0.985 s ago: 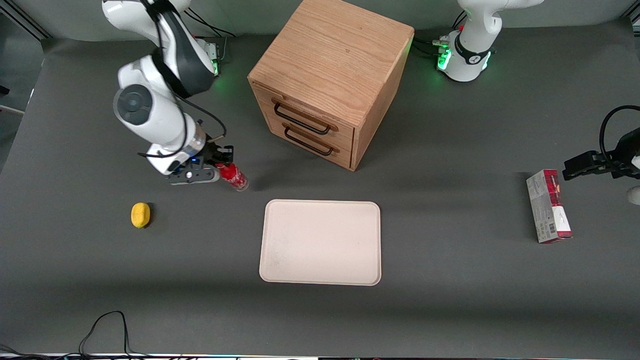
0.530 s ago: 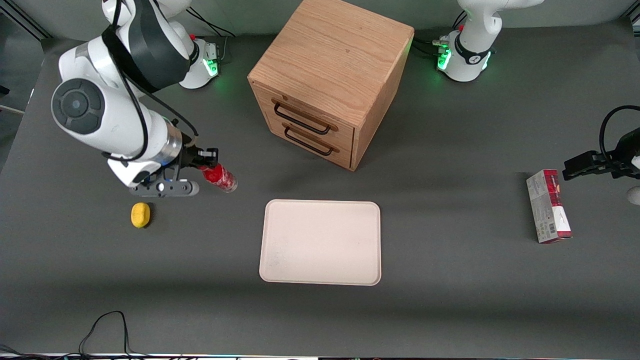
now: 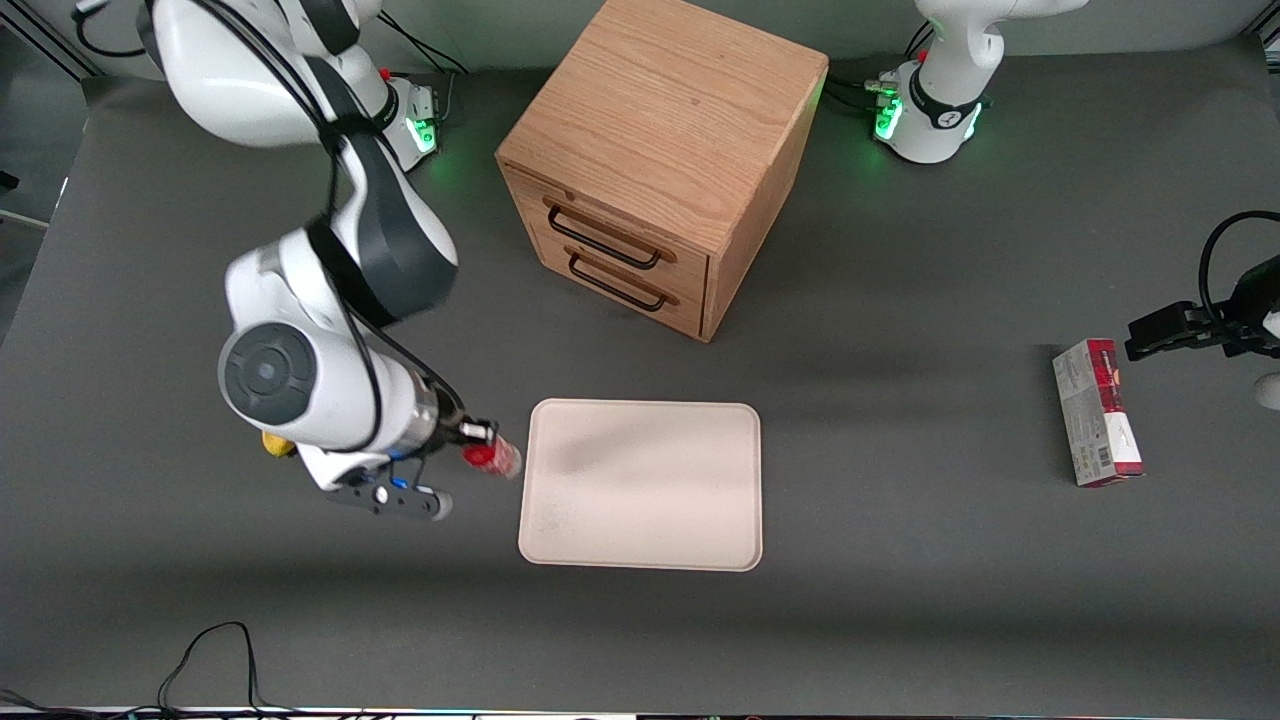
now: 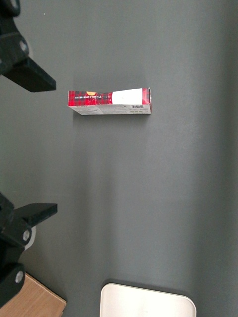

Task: Place coke bottle on tray
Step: 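Lift the bottle and carry it toward the white tray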

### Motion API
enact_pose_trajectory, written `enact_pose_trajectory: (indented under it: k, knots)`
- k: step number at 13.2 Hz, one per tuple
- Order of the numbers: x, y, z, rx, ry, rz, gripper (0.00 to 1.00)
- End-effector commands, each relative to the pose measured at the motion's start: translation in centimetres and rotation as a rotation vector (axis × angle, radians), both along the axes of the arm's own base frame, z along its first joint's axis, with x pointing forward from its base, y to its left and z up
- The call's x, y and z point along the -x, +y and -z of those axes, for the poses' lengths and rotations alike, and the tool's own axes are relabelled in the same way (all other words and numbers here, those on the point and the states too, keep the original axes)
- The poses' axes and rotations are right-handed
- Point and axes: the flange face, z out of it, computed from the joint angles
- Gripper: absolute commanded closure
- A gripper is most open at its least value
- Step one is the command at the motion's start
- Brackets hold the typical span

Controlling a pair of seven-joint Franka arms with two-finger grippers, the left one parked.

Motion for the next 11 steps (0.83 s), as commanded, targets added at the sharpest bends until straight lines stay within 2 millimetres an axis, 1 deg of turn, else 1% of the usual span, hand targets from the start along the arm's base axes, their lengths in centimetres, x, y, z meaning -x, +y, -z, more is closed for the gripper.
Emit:
enact_pose_trajectory:
  k: [1, 2, 4, 5, 6, 9, 11]
  knots:
    - [-1.9, 1.8, 2.3, -0.039, -0.076, 0.058, 0.88]
    - [-2.0, 2.9, 3.7, -0.045, -0.089, 0.059, 0.88]
    - [-2.6, 3.2, 6.1, -0.046, -0.103, 0.065, 0.88]
    - [-2.6, 3.7, 6.8, -0.046, -0.106, 0.061, 0.88]
    - [-2.4, 4.3, 7.3, -0.043, -0.104, 0.052, 0.88]
    - [-2.4, 4.5, 8.3, -0.040, -0.102, 0.051, 0.88]
    - [-2.4, 4.5, 8.5, -0.039, -0.101, 0.052, 0.87]
